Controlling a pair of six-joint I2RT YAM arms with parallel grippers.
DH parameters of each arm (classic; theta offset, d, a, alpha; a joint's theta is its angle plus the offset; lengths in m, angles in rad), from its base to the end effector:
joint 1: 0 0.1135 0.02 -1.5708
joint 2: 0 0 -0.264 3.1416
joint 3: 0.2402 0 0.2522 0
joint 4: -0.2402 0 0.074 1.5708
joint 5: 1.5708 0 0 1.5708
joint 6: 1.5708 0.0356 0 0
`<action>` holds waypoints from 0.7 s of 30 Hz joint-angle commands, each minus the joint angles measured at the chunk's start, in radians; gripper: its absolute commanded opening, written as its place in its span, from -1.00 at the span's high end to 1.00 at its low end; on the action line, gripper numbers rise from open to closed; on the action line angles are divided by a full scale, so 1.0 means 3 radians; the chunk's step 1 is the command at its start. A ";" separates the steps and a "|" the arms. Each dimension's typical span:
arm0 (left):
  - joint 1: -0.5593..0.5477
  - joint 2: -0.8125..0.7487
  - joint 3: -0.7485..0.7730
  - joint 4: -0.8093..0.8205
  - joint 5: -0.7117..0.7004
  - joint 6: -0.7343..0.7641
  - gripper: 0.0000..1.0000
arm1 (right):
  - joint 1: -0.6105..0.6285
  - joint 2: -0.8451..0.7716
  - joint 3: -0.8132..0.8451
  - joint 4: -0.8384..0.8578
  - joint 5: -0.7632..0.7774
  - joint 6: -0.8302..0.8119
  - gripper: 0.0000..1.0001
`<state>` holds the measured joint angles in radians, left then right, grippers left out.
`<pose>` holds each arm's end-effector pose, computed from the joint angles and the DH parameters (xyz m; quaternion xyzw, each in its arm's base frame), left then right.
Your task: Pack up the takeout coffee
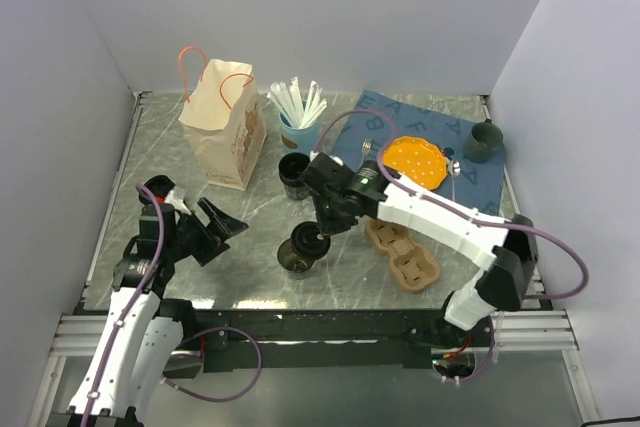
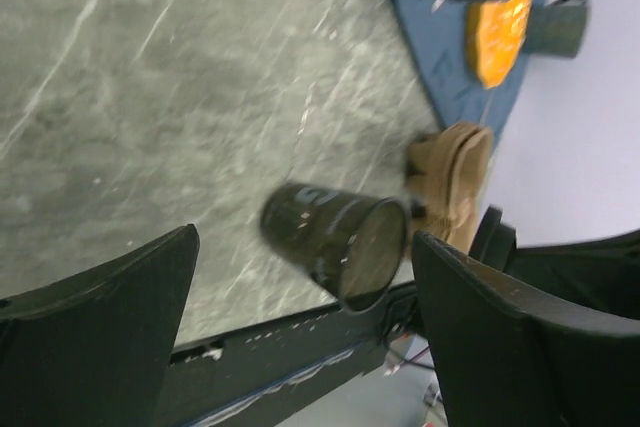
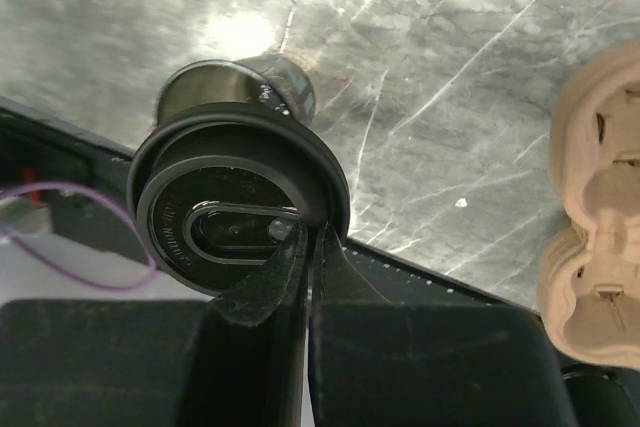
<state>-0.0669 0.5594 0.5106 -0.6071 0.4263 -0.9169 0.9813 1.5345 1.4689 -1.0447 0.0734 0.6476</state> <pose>0.1269 -0.0233 0.2367 -0.2764 0.8374 -0.3712 0.2908 0.1731 0.2541 0.3230 -0.1533 0.9608 0.1414 0.1825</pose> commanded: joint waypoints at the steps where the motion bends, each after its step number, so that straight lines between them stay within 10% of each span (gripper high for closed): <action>1: -0.0048 0.0053 -0.0096 0.0162 0.0215 0.0091 -0.82 | 0.0144 0.0227 0.0186 0.0046 0.0189 -0.0113 1.00; 21: -0.0252 0.0329 -0.0112 0.0280 0.0363 0.0106 -0.65 | 0.0456 0.0775 0.0575 -0.0168 0.0440 0.0101 0.99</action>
<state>-0.1310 0.6575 0.4763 -0.5621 0.5011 -0.8948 1.1080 1.7424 1.5810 -1.0637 0.1627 0.6559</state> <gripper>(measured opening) 0.837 0.022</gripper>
